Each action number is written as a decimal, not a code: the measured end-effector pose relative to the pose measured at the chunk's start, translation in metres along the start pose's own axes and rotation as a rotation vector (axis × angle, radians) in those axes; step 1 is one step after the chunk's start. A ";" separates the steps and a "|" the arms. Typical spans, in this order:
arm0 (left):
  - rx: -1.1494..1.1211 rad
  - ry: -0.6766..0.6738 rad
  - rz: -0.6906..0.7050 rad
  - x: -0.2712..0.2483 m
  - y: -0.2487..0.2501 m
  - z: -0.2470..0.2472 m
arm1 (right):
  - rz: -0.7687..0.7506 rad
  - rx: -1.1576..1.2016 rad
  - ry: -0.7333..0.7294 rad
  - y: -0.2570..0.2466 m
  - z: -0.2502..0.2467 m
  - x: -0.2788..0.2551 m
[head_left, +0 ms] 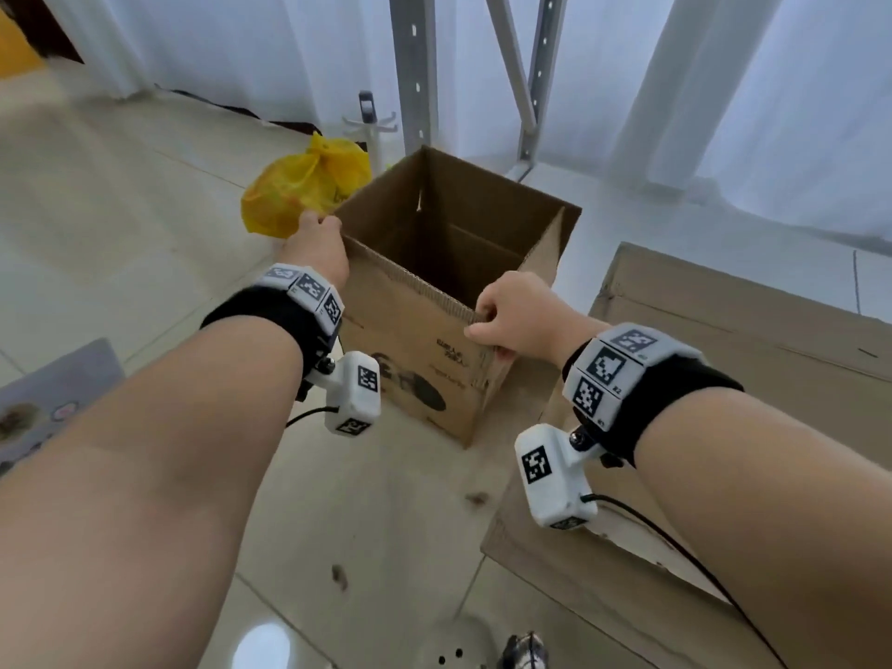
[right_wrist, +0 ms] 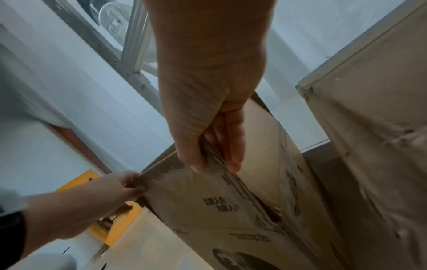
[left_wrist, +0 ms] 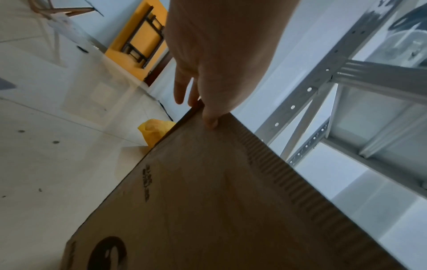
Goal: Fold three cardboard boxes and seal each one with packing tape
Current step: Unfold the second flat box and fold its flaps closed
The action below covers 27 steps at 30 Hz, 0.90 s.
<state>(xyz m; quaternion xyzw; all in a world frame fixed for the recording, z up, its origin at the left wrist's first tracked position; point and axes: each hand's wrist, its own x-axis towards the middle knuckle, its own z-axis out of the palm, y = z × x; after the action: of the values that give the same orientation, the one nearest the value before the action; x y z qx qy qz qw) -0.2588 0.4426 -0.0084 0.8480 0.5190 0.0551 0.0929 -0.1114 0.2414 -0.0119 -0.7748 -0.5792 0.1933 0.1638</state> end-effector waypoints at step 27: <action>-0.046 -0.026 0.463 -0.166 0.203 -0.071 | 0.238 -0.050 0.291 0.046 -0.139 -0.203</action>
<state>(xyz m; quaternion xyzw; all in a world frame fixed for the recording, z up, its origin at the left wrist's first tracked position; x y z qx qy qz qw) -0.1715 0.2117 0.1053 0.9427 0.3079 0.0760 0.1035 -0.0567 0.0298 0.1093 -0.8616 -0.4582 0.0829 0.2022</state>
